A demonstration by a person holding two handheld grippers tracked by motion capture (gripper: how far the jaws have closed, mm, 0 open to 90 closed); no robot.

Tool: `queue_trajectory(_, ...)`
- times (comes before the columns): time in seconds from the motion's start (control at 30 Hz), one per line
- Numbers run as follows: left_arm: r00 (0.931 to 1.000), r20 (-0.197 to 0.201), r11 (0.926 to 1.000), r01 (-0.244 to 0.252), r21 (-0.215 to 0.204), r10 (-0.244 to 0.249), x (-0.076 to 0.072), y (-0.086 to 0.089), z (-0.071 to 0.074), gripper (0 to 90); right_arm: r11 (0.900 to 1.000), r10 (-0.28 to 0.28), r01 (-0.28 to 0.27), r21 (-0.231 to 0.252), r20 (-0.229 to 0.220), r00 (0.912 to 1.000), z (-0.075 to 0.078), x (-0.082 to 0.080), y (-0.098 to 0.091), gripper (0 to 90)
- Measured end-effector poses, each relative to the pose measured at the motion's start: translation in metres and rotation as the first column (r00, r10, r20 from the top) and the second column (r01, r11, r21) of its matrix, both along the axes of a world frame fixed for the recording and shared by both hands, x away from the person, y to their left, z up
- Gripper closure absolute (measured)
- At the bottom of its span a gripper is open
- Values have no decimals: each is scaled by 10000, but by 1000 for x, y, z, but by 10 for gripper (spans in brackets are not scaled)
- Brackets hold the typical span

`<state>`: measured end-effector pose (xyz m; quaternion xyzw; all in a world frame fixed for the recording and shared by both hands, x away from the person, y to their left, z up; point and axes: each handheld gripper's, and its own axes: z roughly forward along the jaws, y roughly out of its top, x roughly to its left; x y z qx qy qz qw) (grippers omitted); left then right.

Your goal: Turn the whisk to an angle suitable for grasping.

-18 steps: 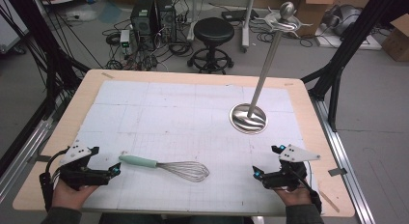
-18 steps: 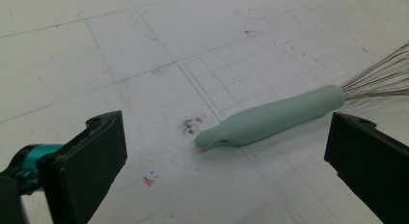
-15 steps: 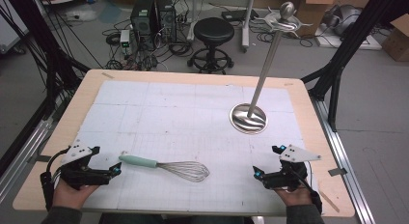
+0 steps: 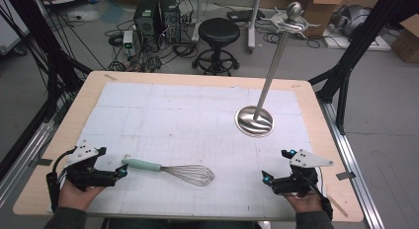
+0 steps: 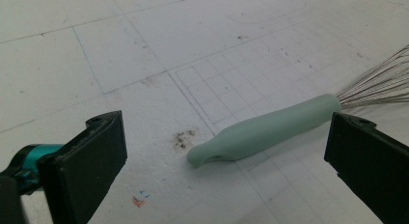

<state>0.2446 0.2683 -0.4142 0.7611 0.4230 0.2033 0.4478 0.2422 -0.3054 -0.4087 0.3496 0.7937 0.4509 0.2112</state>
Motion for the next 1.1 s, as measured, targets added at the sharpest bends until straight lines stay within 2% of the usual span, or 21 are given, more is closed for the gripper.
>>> queue_trajectory(0.47, 9999, 5, 9999, 145, -25, -145, 5, -5, 0, 17, 9996, 260, -260, 107, 59, 9996, 2, 3, 4, 0)
queue_trajectory(1.1, 10000, 11, 10000, 93, -29, -93, 1, -2, 0, 17, 9979, 651, -651, 55, 1, 9979, 4, 8, 15, 0)
